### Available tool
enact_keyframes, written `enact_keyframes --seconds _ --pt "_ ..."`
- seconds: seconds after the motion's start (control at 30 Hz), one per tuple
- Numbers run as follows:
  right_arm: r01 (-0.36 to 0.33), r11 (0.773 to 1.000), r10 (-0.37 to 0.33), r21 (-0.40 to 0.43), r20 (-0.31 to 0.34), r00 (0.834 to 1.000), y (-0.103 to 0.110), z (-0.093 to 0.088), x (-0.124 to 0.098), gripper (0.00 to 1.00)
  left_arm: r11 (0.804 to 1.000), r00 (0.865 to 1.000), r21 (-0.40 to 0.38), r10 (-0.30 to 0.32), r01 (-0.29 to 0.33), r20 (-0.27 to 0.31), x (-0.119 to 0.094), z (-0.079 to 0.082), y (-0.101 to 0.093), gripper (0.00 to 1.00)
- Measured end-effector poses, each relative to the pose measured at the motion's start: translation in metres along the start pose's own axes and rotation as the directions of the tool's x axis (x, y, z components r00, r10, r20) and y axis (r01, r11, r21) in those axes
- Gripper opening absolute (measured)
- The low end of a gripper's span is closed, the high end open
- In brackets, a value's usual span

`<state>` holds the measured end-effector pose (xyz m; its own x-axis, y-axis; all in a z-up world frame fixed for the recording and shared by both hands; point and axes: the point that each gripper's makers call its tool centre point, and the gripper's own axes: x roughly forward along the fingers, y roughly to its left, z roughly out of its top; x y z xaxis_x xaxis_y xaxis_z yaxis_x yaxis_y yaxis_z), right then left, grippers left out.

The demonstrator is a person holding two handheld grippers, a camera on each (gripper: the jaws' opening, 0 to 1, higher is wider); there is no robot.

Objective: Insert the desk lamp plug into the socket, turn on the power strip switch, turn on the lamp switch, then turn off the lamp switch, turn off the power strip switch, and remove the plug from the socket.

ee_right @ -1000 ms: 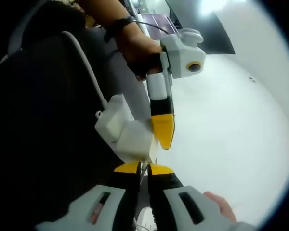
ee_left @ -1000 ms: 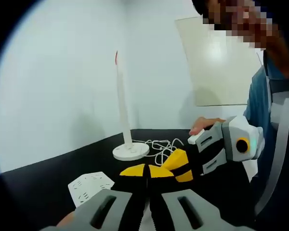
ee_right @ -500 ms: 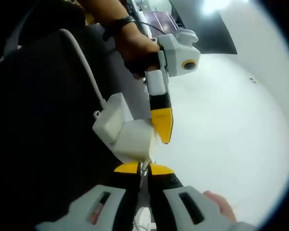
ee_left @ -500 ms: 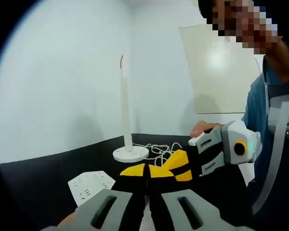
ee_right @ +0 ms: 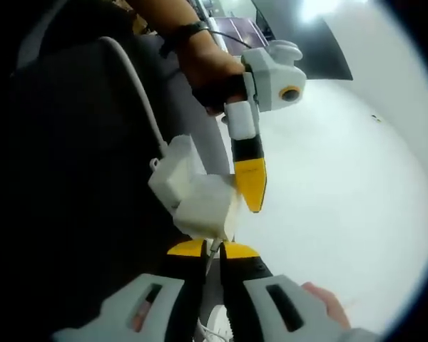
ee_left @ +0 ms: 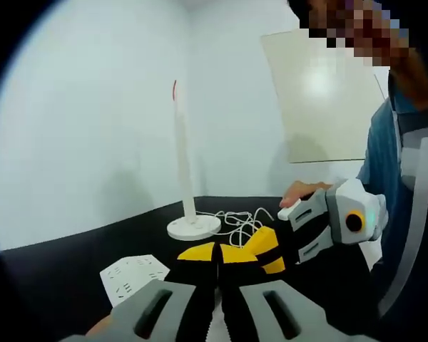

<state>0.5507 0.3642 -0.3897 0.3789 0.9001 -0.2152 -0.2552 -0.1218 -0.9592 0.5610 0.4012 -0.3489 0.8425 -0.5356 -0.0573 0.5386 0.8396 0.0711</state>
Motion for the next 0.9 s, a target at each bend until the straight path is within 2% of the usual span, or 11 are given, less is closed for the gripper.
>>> enact_keyframes --seconds 0.03,0.1,0.17,0.2,0.23,0.33,0.5,0.53,0.67,0.77,0.9 --pt "-0.007 1.000 0.007 0.015 0.008 1.000 0.000 0.001 0.000 0.10 1.000 1.000 0.006 0.008 -0.008 0.015 -0.001 0.000 0.000 0.00" --pt "-0.019 0.999 0.018 0.040 0.027 0.999 -0.001 0.001 -0.001 0.10 0.996 0.996 -0.082 0.038 -0.032 0.078 -0.004 0.005 0.003 0.00" --pt "-0.043 0.994 0.038 0.101 0.050 0.998 0.000 0.002 -0.002 0.10 0.989 0.996 -0.143 0.051 -0.040 0.075 -0.010 0.004 0.010 0.00" --pt "-0.047 0.993 0.039 0.112 0.069 0.997 -0.001 0.004 -0.003 0.10 0.988 0.993 -0.130 0.095 -0.086 0.070 -0.013 0.004 0.018 0.00" --pt "-0.054 0.990 0.044 0.127 0.076 0.996 -0.001 0.005 -0.005 0.10 0.988 0.987 -0.102 0.127 -0.117 0.100 -0.016 0.012 0.023 0.00" --pt "-0.067 0.979 0.049 0.193 0.093 0.994 -0.004 0.006 -0.008 0.10 0.978 0.976 -0.179 0.137 -0.106 0.167 -0.030 0.031 0.026 0.03" --pt "-0.086 0.960 0.058 0.265 0.112 0.992 -0.007 0.007 -0.013 0.10 0.971 0.970 -0.158 0.201 -0.180 0.134 -0.053 0.033 0.034 0.08" --pt "-0.104 0.949 0.070 0.299 0.122 0.990 -0.005 0.008 -0.014 0.10 0.969 0.969 -0.161 0.210 -0.189 0.127 -0.057 0.033 0.033 0.08" --pt "-0.120 0.930 0.076 0.348 0.136 0.988 -0.007 0.006 -0.013 0.10 0.964 0.967 -0.161 0.232 -0.213 0.105 -0.068 0.029 0.030 0.12" --pt "-0.138 0.890 0.081 0.434 0.147 0.986 -0.010 0.004 -0.012 0.10 0.957 0.966 -0.163 0.252 -0.238 0.067 -0.074 0.020 0.030 0.16" --pt "-0.168 0.809 0.083 0.564 0.173 0.981 -0.017 -0.005 -0.011 0.13 0.955 0.963 -0.157 0.262 -0.250 0.058 -0.082 0.017 0.028 0.20"
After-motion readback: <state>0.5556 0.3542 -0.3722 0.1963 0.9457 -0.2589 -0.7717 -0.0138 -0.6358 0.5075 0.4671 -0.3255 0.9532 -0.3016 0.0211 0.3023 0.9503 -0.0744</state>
